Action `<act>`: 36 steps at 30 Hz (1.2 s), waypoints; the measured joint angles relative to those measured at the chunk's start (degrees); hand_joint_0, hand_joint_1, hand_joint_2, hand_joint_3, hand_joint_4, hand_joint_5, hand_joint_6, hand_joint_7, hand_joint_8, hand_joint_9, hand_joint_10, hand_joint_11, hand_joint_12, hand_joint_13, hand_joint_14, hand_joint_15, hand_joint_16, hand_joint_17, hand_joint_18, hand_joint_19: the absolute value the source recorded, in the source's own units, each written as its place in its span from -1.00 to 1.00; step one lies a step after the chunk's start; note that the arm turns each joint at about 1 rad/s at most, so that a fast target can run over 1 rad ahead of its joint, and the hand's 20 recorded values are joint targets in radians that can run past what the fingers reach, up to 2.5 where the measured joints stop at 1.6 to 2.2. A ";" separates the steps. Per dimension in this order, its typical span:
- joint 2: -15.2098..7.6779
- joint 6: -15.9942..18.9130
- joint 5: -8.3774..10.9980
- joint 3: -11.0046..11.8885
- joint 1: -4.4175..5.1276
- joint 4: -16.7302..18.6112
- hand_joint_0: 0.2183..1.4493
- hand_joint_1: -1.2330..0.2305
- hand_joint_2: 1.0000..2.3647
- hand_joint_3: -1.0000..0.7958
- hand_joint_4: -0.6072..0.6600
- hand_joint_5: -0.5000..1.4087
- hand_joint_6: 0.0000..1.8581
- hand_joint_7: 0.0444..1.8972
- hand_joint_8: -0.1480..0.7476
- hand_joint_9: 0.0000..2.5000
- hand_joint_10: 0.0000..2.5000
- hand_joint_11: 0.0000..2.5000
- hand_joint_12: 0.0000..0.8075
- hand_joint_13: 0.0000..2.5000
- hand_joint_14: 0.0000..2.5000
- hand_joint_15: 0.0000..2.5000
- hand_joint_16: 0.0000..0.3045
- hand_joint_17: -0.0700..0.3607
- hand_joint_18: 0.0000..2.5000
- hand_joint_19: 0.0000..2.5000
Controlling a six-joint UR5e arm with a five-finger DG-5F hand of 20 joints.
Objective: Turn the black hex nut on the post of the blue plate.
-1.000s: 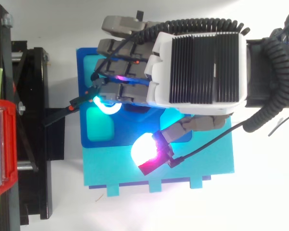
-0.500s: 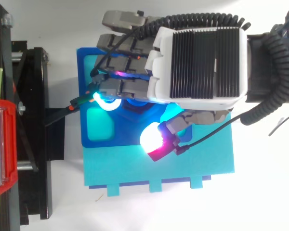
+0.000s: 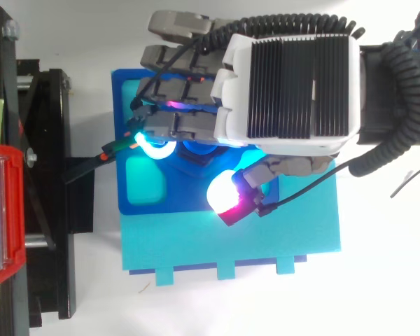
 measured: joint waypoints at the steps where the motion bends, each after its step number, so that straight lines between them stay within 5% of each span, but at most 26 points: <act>1: 0.00 0.00 0.00 0.00 0.00 0.00 -0.48 -0.35 -1.00 -0.39 0.15 -0.72 -0.46 -0.01 -0.21 -0.67 -1.00 -0.98 -0.20 -0.71 -1.00 -0.99 -0.72 -0.23 -0.90 -1.00; 36: 0.00 0.00 0.00 -1.04 -0.12 1.76 -0.38 -0.46 -0.99 -0.40 0.10 -0.73 -0.46 0.02 -0.24 -0.71 -1.00 -0.95 -0.21 -0.70 -1.00 -0.98 -0.74 -0.27 -0.88 -1.00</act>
